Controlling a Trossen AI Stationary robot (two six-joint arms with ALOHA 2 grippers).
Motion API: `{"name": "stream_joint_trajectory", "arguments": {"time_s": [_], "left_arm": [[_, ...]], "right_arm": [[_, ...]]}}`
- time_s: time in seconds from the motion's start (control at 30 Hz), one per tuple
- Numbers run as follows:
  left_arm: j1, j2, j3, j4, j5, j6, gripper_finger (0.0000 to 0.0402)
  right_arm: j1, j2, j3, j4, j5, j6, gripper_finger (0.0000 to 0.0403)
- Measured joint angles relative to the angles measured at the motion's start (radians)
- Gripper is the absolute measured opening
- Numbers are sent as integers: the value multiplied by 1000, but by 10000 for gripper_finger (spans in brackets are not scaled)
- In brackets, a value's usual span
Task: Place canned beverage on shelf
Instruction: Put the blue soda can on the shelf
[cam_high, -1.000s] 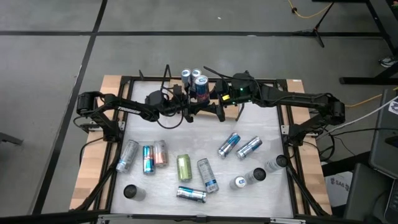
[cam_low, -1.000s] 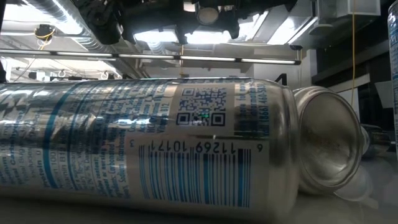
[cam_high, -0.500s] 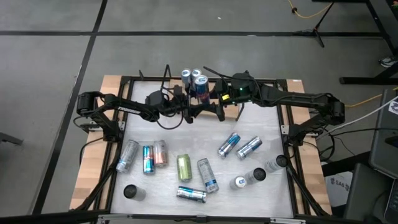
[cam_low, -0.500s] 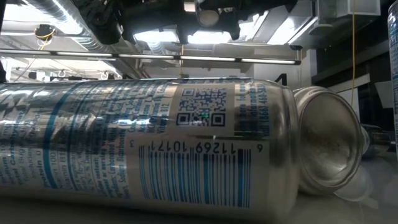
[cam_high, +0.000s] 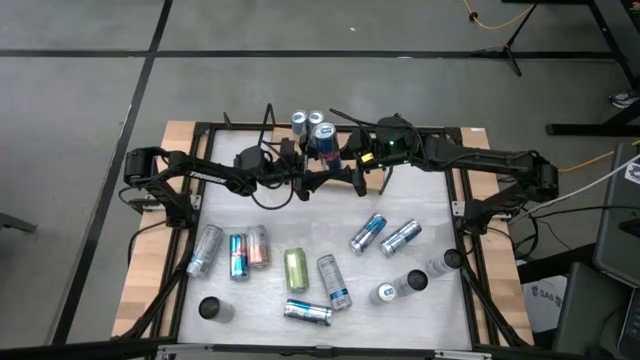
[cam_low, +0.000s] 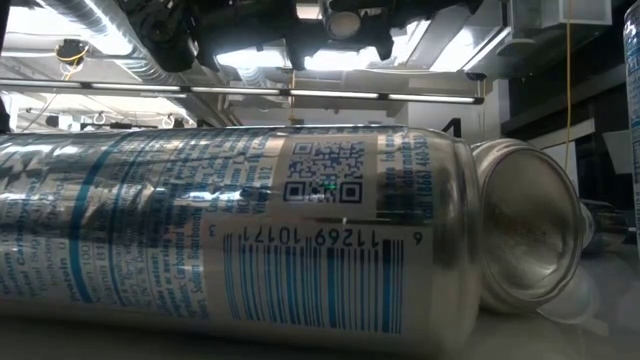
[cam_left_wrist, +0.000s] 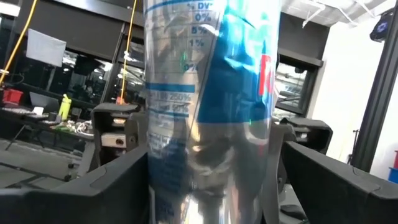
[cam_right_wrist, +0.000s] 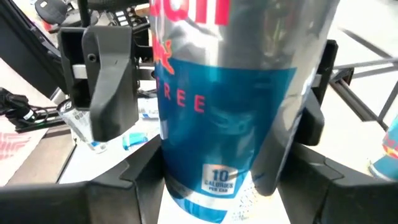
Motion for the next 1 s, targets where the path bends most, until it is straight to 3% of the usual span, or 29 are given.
{"name": "stream_joint_trajectory", "arguments": {"time_s": [0.77, 1.0], "left_arm": [[-3, 0, 0, 5, -1, -7, 340], [-1, 0, 1, 5, 63, -92, 340]], "right_arm": [[-2, -183, 0, -185, 124, -45, 237], [-2, -203, 0, -285, 127, -32, 237]]}}
